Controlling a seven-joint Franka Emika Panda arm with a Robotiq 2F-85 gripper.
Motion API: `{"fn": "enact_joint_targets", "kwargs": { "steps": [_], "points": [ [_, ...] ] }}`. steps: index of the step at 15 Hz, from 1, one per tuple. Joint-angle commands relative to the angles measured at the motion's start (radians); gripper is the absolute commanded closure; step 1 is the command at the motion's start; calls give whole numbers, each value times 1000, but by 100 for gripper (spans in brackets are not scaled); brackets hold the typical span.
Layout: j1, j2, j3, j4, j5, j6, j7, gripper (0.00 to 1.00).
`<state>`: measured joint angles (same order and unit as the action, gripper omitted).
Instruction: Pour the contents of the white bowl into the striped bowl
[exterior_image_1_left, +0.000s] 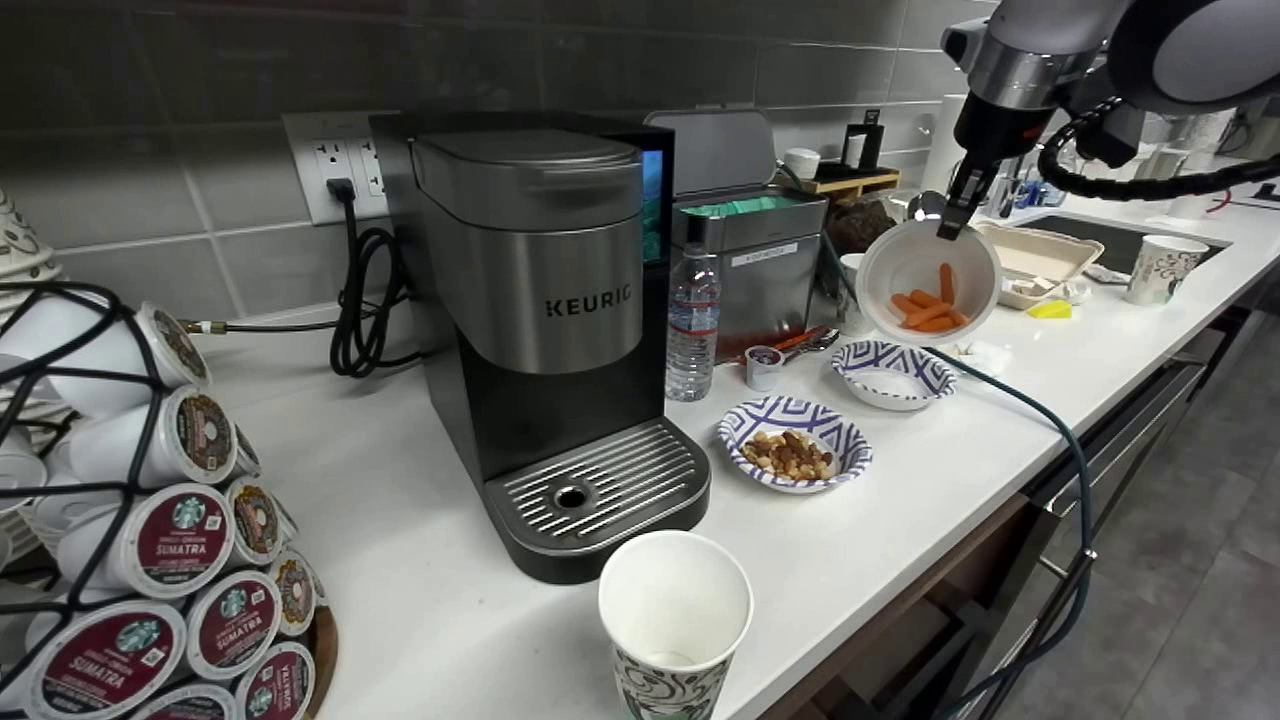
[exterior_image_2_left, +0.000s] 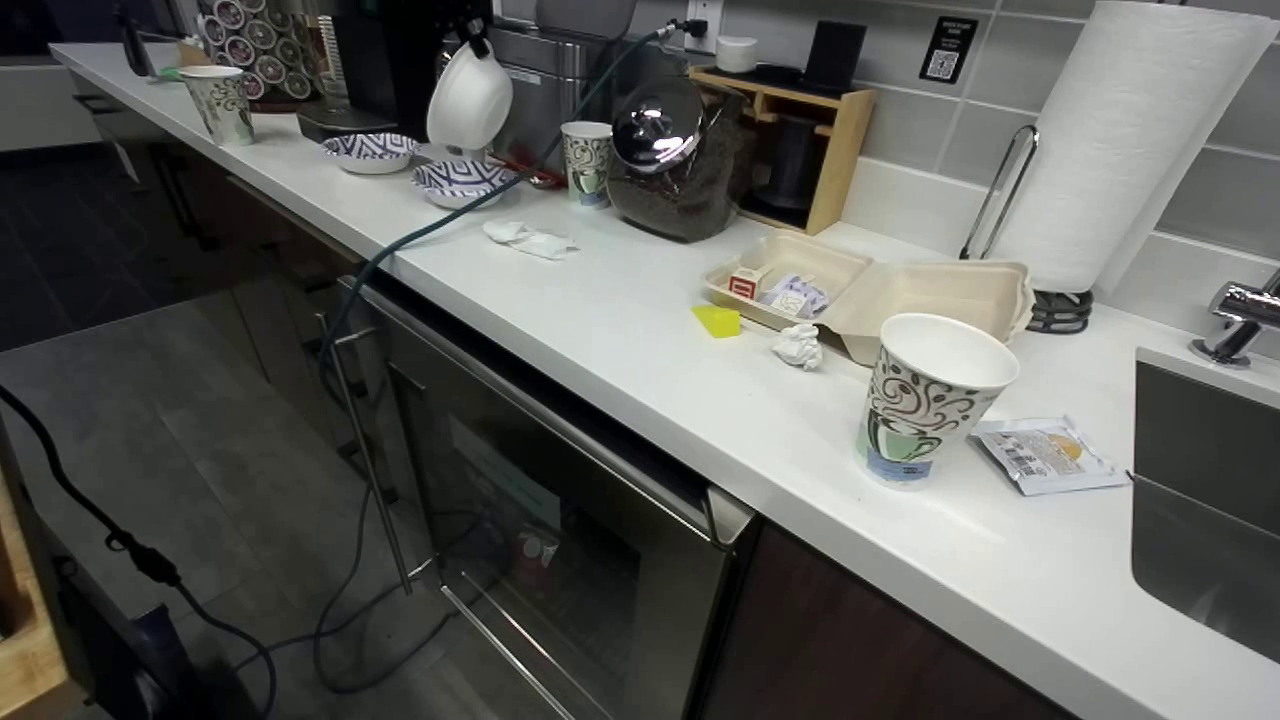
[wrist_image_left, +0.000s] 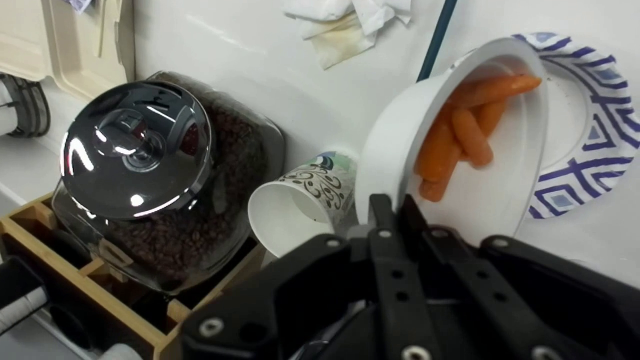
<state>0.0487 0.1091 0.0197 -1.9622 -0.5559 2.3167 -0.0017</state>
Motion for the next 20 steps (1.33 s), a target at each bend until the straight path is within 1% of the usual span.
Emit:
{"fn": "enact_joint_targets", "kwargs": {
  "steps": [1, 7, 10, 15, 20],
  "points": [
    [26, 45, 8, 53, -68, -15, -17, 98],
    [63, 59, 14, 69, -233, -77, -14, 98],
    [78, 61, 28, 76, -302, -138, -36, 98],
    [94, 76, 59, 112, -382, -197, -102, 98],
    [99, 110, 68, 143, -449, -202, -119, 98]
  ]
}}
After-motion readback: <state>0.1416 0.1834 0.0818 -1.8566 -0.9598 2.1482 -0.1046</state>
